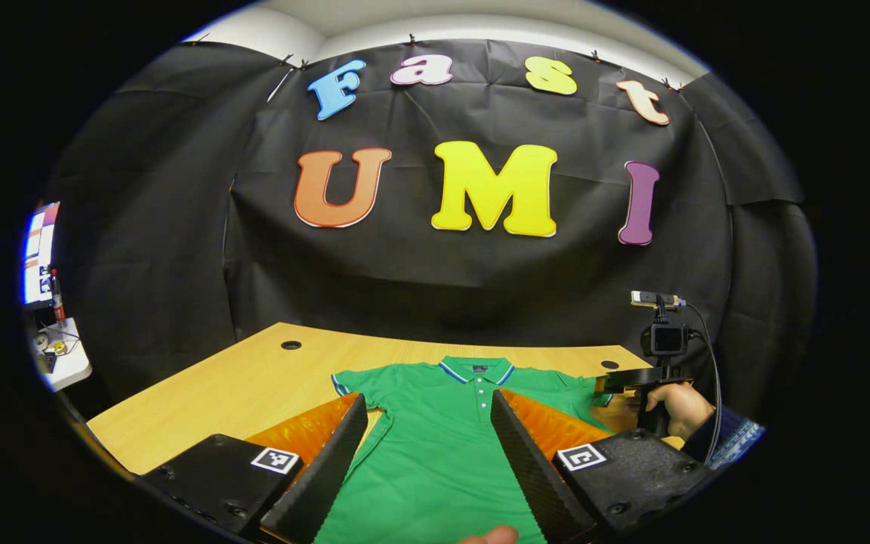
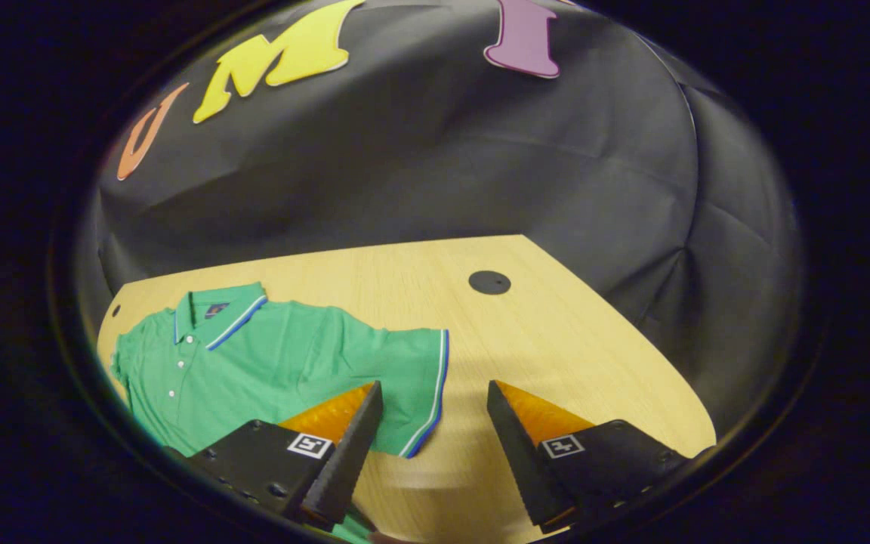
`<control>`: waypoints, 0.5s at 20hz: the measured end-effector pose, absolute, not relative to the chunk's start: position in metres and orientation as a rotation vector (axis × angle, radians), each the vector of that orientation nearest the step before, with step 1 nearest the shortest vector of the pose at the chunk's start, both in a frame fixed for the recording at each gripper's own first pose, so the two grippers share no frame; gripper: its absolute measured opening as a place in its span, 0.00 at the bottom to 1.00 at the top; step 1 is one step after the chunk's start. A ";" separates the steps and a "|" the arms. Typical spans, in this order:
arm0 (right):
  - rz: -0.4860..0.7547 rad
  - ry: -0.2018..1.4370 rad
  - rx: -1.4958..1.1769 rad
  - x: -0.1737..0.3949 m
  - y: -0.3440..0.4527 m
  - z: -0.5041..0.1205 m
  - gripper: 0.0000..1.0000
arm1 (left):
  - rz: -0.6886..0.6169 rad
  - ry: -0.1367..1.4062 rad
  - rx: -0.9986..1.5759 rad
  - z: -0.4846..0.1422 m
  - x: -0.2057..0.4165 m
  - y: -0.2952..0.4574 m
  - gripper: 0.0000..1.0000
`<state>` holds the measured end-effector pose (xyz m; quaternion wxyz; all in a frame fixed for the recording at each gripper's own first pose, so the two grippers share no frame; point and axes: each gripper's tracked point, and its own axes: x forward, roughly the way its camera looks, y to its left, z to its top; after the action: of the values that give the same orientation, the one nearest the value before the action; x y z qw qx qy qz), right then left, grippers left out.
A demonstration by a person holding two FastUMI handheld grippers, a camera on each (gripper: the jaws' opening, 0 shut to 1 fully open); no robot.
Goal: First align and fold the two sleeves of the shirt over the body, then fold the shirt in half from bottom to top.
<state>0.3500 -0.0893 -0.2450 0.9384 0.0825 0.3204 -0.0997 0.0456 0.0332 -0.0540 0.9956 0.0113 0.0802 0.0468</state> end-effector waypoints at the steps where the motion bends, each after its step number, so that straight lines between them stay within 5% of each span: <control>1: -0.208 0.675 0.178 0.353 -0.091 -0.252 0.85 | 0.101 0.164 0.022 -0.055 0.048 0.036 1.00; 3: -0.174 0.695 0.242 0.357 -0.085 -0.257 0.83 | 0.117 0.173 0.026 -0.059 0.052 0.042 1.00; 6: -0.164 0.688 0.230 0.362 -0.084 -0.258 0.52 | 0.129 0.199 0.024 -0.069 0.058 0.044 1.00; 7: -0.149 0.686 0.229 0.365 -0.079 -0.256 0.51 | 0.130 0.208 0.026 -0.071 0.059 0.044 1.00; 10: -0.107 0.681 0.191 0.370 -0.067 -0.256 0.15 | 0.134 0.212 0.041 -0.072 0.060 0.043 1.00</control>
<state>0.3705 -0.0669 -0.2564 0.9367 0.0934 0.3332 -0.0525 0.0601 0.0427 -0.0724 0.9919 0.0205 0.1059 0.0668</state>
